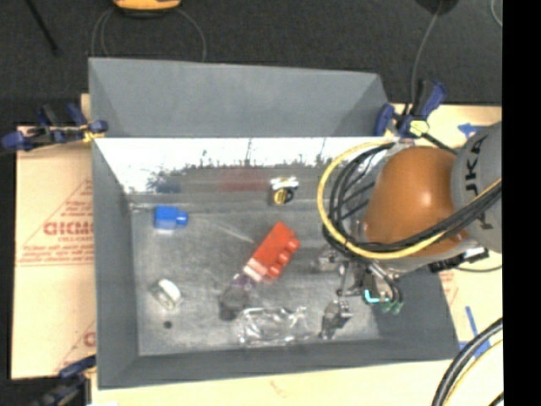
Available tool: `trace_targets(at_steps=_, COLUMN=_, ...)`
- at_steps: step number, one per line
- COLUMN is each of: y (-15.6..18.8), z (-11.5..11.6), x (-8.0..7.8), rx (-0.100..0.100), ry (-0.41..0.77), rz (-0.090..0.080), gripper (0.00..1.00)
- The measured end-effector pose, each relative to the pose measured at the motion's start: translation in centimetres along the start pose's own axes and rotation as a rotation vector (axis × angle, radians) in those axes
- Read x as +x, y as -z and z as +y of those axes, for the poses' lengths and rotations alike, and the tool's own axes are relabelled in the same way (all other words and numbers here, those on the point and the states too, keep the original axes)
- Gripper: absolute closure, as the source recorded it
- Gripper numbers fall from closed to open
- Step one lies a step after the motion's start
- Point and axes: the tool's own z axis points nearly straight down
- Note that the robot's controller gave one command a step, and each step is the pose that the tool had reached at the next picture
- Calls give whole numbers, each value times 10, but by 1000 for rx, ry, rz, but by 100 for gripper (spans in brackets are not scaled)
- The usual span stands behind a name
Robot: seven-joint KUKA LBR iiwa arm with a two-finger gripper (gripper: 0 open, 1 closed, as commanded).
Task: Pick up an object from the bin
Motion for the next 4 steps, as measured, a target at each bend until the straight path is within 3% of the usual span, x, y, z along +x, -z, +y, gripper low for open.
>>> trace_targets(at_steps=1, y=-57, z=26, x=-19, rx=-3, ry=-197, rz=-13, gripper=0)
trace_targets(at_steps=2, y=-59, z=31, x=-14, rx=-5, ry=148, rz=-23, gripper=0)
trace_targets(at_steps=3, y=-58, z=29, x=-8, rx=-3, ry=149, rz=9, gripper=100)
trace_targets(at_steps=4, y=9, z=23, x=-2, rx=-2, ry=-193, rz=-12, gripper=100)
